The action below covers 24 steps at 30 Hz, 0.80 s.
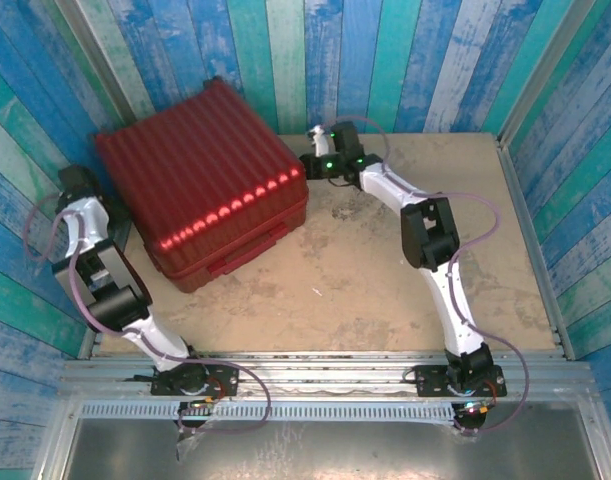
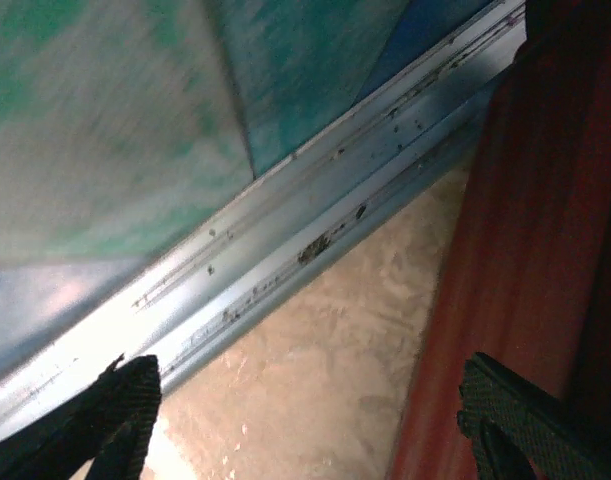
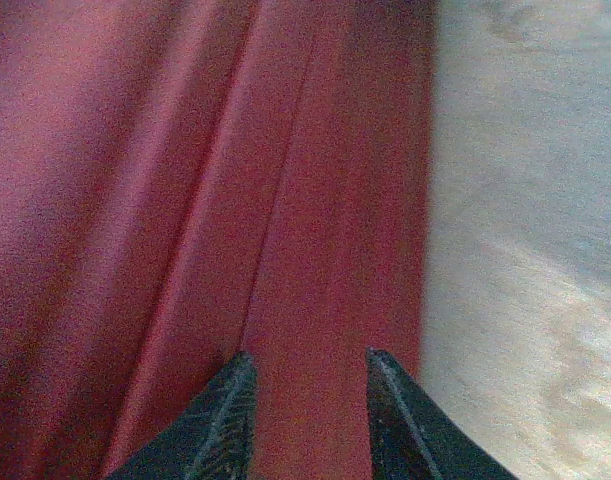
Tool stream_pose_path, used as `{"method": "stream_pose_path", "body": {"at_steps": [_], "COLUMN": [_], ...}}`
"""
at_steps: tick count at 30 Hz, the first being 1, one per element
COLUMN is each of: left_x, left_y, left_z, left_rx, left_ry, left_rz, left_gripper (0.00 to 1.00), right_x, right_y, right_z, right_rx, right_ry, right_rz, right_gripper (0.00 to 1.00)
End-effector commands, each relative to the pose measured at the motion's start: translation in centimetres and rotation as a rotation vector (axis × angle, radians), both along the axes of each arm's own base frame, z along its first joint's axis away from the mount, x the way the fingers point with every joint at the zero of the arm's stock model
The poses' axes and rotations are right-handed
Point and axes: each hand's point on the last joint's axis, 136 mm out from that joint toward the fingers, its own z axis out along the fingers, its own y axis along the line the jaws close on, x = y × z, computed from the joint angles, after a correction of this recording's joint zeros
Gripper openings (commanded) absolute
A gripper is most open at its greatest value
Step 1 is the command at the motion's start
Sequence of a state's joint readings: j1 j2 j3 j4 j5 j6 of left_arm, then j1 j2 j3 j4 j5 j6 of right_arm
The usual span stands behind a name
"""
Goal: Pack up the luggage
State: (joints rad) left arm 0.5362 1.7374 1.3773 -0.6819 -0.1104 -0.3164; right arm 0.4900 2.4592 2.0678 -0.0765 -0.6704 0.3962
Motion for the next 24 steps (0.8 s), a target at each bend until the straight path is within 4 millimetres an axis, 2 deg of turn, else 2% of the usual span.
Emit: {"method": "stream_pose_path", "body": {"at_steps": [1, 2, 4, 7, 10, 13, 18, 20, 23, 24], "left_x": [7.6, 8.6, 10.7, 13.2, 14.6, 14.6, 12.7, 11.8, 10.2, 9.3], "left_y": [-8.2, -9.4, -12.0, -15.9, -19.7, -22.3, -23.6, -23.3, -21.6, -20.9], "left_z": [-0.2, -0.4, -0.5, -0.6, -0.8, -1.8, -2.9, -2.5, 1.2, 3.6], "left_rx": [-0.059, -0.06, -0.062, -0.059, -0.076, -0.092, -0.148, -0.134, -0.039, 0.007], "left_ry": [-0.051, -0.052, -0.064, -0.092, -0.109, -0.101, -0.126, -0.146, -0.231, -0.279], "left_rz": [-0.3, -0.337, -0.412, -0.526, -0.626, -0.679, -0.666, -0.636, -0.547, -0.51], "left_gripper": [0.82, 0.83, 0.83, 0.83, 0.83, 0.83, 0.84, 0.85, 0.87, 0.88], "right_x": [-6.8, -7.6, -11.1, -15.2, -18.6, -21.2, -23.5, -23.2, -21.9, -21.6], "right_y": [4.6, 4.6, 5.6, 5.9, 5.9, 5.5, 3.7, 2.5, -0.5, -1.8], "right_z": [4.3, 4.9, 6.0, 6.6, 6.6, 6.3, 5.1, 4.3, 3.4, 3.4], "right_rx": [0.075, 0.085, 0.103, 0.092, 0.063, 0.037, -0.041, -0.098, -0.215, -0.243], "right_ry": [-0.098, -0.13, -0.197, -0.26, -0.301, -0.334, -0.352, -0.34, -0.328, -0.322], "right_rz": [0.214, 0.218, 0.261, 0.302, 0.317, 0.304, 0.26, 0.201, 0.078, 0.042], "right_gripper": [0.29, 0.28, 0.26, 0.24, 0.23, 0.22, 0.22, 0.25, 0.32, 0.33]}}
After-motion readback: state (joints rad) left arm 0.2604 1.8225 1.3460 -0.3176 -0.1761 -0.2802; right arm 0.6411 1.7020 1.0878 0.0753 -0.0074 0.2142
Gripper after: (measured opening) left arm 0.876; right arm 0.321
